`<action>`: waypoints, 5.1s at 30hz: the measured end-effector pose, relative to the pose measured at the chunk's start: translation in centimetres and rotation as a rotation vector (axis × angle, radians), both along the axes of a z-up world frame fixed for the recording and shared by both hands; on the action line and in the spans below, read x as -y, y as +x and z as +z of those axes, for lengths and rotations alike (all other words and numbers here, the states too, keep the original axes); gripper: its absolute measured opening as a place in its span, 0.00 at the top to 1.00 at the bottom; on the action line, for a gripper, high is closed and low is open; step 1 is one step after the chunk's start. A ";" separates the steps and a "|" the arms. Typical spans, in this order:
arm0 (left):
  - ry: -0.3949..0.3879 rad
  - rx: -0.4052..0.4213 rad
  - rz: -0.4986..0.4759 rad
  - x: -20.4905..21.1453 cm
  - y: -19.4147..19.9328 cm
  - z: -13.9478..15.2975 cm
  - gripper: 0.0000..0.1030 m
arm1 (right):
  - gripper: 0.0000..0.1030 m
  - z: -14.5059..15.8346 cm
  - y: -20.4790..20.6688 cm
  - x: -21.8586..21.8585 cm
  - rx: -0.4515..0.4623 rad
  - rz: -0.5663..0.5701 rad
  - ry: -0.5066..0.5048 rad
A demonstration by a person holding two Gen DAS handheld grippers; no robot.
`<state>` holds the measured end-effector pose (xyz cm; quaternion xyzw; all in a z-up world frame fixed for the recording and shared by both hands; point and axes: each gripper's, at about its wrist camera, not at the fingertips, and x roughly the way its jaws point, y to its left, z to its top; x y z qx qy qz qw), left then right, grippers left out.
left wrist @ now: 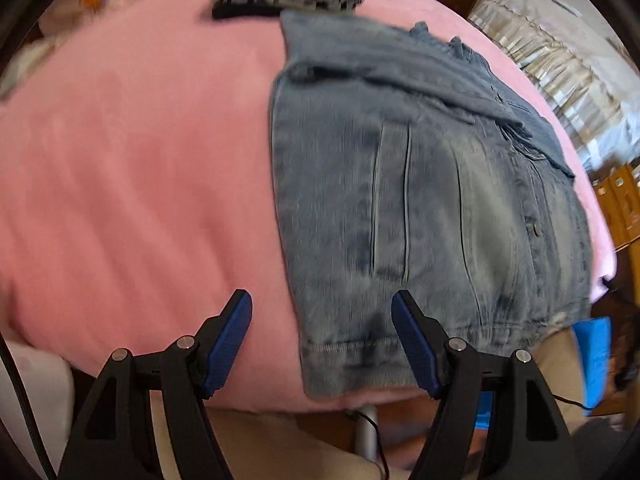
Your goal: Fold large clothes
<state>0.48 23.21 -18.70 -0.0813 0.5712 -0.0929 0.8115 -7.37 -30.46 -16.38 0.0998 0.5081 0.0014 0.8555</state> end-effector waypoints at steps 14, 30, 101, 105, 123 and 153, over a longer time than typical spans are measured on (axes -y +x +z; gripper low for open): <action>-0.127 -0.046 -0.030 0.0 -0.8 -3.4 0.28 | 0.71 -4.7 -0.3 0.8 -0.077 0.078 0.159; -0.106 -0.085 -0.086 1.5 -0.2 -4.7 0.16 | 0.65 -5.8 0.6 0.9 -0.105 0.078 0.174; 0.253 0.081 -0.164 8.1 33.1 -2.9 0.79 | 0.65 -2.2 32.9 -1.1 0.016 0.076 -0.172; 0.349 0.117 -0.109 8.6 31.7 -1.6 0.84 | 0.87 -0.9 31.4 -1.1 0.050 0.051 -0.226; 0.268 0.288 0.054 4.3 29.6 8.9 0.89 | 0.93 9.3 28.5 -2.2 0.303 0.000 -0.281; 0.047 0.150 -0.213 7.7 36.1 -3.0 0.68 | 0.93 2.5 29.7 0.3 0.141 -0.042 -0.181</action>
